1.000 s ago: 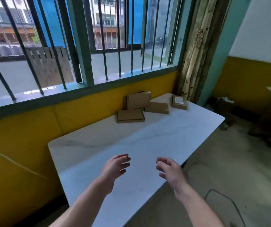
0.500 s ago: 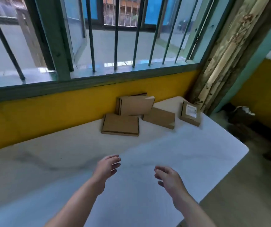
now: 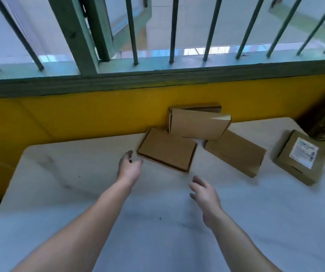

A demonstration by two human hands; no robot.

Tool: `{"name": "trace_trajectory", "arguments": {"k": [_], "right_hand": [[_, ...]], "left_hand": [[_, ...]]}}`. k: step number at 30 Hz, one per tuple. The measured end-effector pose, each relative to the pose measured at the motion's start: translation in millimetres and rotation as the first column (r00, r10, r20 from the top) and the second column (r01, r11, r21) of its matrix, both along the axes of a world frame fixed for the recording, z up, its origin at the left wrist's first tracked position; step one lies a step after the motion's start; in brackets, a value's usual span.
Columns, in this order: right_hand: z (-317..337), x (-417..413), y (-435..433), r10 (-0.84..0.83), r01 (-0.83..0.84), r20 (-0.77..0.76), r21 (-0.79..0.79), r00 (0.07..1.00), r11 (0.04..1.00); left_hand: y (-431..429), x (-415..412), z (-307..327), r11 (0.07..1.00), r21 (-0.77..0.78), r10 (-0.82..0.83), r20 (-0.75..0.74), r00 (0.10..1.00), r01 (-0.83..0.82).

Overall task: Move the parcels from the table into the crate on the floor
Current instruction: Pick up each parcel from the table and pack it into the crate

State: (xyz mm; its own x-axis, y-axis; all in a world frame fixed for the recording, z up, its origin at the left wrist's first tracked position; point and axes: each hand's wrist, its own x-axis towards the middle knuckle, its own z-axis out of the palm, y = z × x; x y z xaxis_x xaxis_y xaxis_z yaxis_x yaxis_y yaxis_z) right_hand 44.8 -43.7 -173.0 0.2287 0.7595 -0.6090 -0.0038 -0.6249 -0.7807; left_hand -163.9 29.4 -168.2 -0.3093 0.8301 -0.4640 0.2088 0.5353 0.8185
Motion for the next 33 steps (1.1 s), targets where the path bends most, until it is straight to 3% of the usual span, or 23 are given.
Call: {"name": "trace_trajectory", "arguments": {"k": [3,8,16,24,29,33], "right_hand": [[-12.2,13.2,28.4,0.042,-0.042,0.028,-0.001,0.999,0.999],[-25.3,29.4,53.0,0.112,-0.112,-0.018,-0.007,0.994,0.994],[-23.1,28.9,43.5,0.158,-0.158,-0.008,0.027,0.987,0.987],[2.8,14.1,0.4,0.164,-0.165,0.013,0.096,0.986,0.982],[27.9,-6.6,-28.3,0.113,-0.115,0.021,0.147,0.993,0.982],[43.7,-22.9,-52.5,0.049,-0.04,-0.046,0.171,0.998,0.984]], "left_hand": [[27.4,13.4,-2.9,0.998,-0.009,0.058,-0.036,0.998,-0.059],[49.2,28.7,-13.8,0.997,-0.074,-0.022,-0.056,0.998,0.018],[10.3,12.7,-12.4,0.989,-0.145,0.005,-0.072,0.997,-0.015],[-72.4,-26.5,3.1,0.992,-0.125,0.026,0.097,0.995,-0.013],[-114.8,-50.3,31.3,0.989,0.038,0.123,0.303,0.945,-0.141],[-142.9,-61.8,47.5,0.983,0.148,0.044,0.394,0.918,-0.11]]}}
